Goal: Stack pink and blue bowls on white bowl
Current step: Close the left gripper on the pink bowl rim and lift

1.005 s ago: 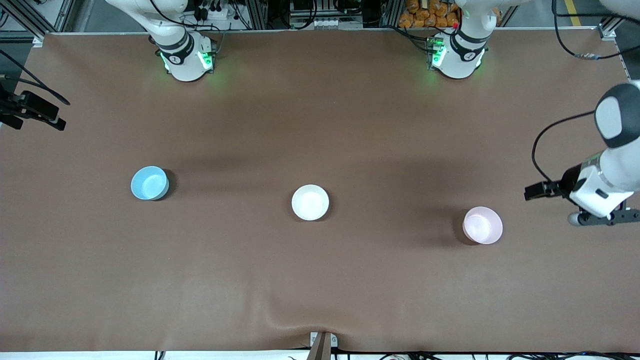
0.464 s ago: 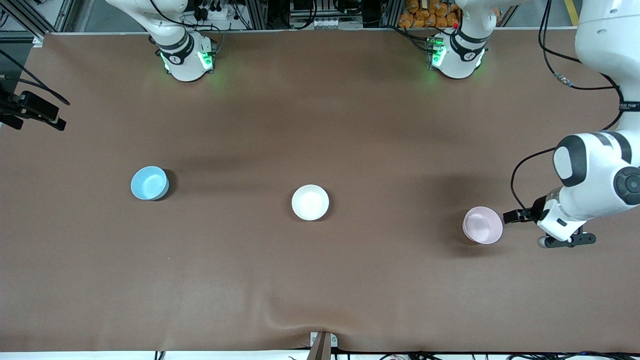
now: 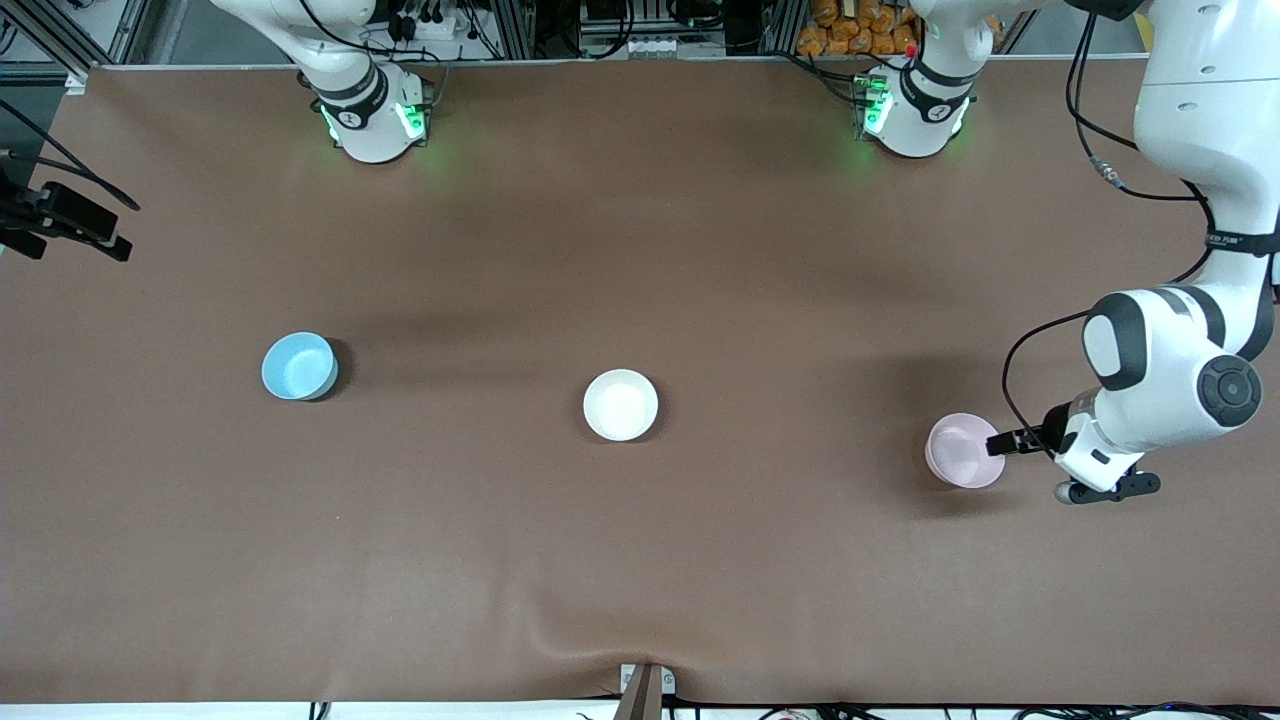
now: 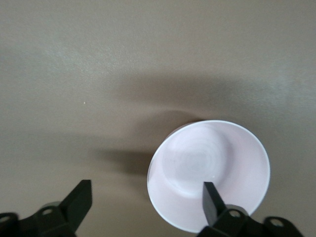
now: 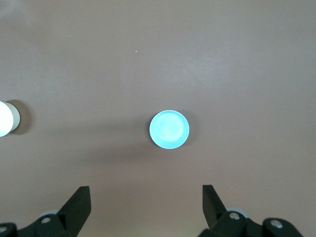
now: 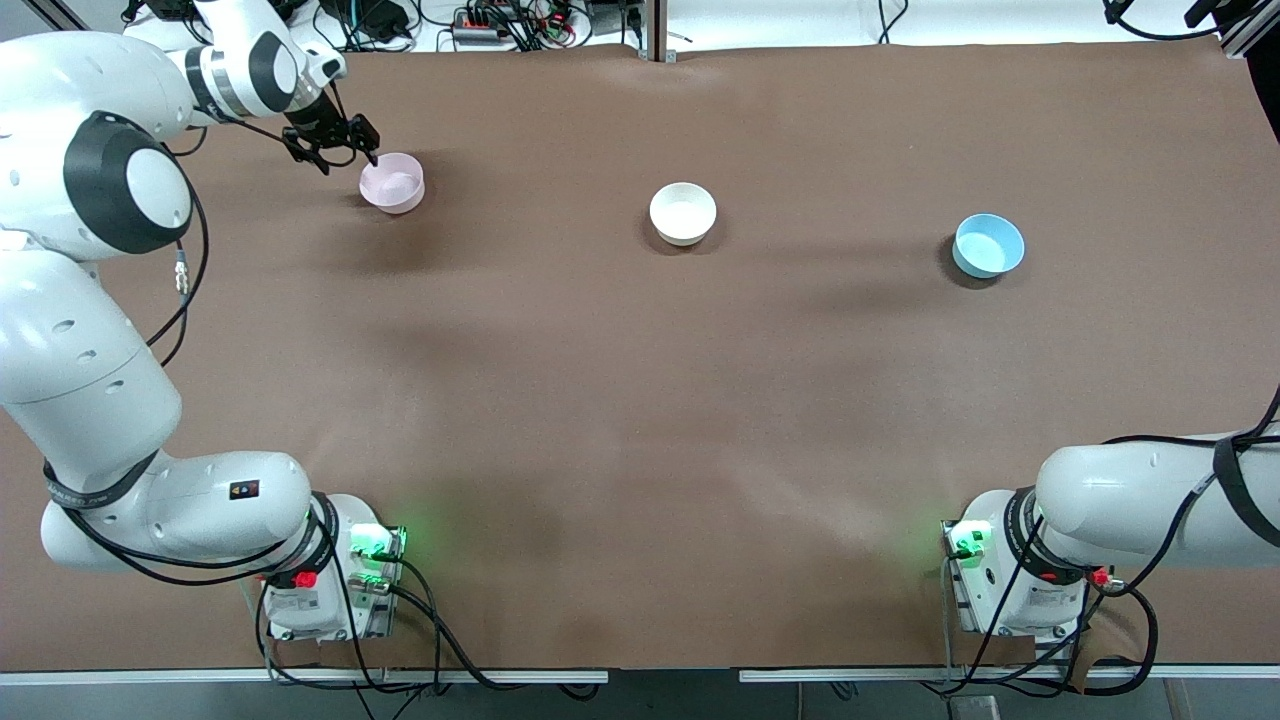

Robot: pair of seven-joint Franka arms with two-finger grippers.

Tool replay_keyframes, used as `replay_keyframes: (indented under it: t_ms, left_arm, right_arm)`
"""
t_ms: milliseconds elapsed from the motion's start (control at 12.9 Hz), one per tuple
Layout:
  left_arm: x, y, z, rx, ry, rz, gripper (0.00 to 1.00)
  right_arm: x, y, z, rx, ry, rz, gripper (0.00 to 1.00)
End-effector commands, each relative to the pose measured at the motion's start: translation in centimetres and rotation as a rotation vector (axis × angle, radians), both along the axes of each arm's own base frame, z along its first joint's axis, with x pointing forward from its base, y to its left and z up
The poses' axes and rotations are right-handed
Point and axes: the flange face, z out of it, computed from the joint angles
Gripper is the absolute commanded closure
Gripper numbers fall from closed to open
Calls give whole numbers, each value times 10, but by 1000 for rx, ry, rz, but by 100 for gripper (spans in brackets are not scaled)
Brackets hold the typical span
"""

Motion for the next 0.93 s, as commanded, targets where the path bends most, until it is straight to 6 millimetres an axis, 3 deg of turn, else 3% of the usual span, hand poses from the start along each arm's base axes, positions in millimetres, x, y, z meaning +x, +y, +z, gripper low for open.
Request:
replay_keyframes:
  t_ms: [0, 309, 541, 618, 850]
  left_arm:
    - [2, 1, -21, -22, -10, 29, 24]
    - [1, -2, -37, -55, 9, 57, 53]
    - [0, -4, -41, -90, 15, 93, 94]
    - [1, -5, -41, -91, 13, 92, 100]
    - [1, -8, -37, -93, 9, 75, 100]
  right_arm:
    - [0, -3, 3, 15, 1, 5, 0]
    - [0, -3, 3, 15, 1, 4, 0]
    - [0, -3, 3, 17, 1, 2, 0]
    - [0, -3, 3, 17, 1, 4, 0]
    - [0, -3, 3, 15, 1, 4, 0]
